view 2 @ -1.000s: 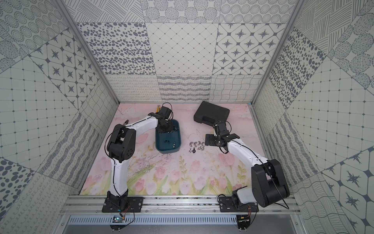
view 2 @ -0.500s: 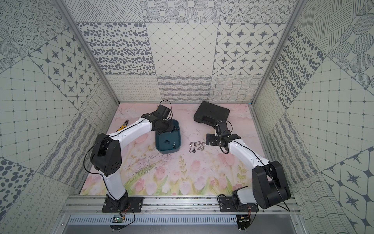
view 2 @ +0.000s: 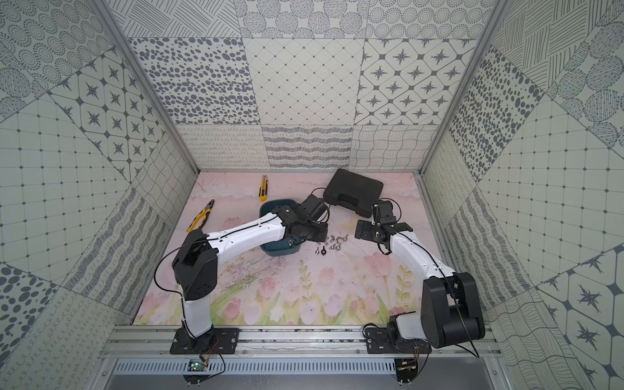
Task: Take out the wing nut from the storage box
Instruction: Place the wing nut at the center of the board.
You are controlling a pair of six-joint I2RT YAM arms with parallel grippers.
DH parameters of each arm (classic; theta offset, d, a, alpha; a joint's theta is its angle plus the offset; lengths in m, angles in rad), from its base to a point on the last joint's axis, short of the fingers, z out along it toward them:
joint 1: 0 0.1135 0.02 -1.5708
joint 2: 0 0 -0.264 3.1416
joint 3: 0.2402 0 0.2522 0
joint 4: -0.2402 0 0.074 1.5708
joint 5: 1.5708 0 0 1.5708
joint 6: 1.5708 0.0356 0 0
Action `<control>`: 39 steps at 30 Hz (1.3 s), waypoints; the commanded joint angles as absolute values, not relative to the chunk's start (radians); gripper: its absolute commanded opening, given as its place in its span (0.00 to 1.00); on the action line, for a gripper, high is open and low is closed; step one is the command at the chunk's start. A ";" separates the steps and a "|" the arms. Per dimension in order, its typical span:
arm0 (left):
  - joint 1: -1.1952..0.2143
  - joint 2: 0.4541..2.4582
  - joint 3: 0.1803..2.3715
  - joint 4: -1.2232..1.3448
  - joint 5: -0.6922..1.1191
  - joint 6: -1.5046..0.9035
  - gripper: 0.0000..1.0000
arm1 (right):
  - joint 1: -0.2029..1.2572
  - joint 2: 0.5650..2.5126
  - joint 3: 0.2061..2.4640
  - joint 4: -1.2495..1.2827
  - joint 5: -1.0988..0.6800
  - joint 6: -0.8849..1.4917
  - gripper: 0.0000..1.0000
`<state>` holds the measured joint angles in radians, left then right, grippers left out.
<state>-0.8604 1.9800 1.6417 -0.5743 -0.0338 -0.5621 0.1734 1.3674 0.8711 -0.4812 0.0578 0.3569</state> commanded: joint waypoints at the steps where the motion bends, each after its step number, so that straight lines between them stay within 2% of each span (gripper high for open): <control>1: -0.941 2.088 1.767 -0.625 -0.007 -0.581 0.00 | 0.153 1.328 0.853 -0.471 0.079 0.368 0.97; 19: -0.977 2.329 1.914 -0.574 -0.068 -0.698 0.00 | 0.084 1.302 0.802 -0.468 0.060 0.347 0.97; 32: -0.964 2.361 1.933 -0.592 -0.118 -0.716 0.01 | 0.084 1.293 0.788 -0.456 0.028 0.339 0.97; 39: -0.951 2.370 1.936 -0.583 -0.104 -0.718 0.05 | 0.084 1.289 0.785 -0.451 0.008 0.342 0.97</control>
<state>-0.9600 2.3611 1.9270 -0.5858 -0.0860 -0.7040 0.0883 1.3144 0.7963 -0.4808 0.0250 0.3485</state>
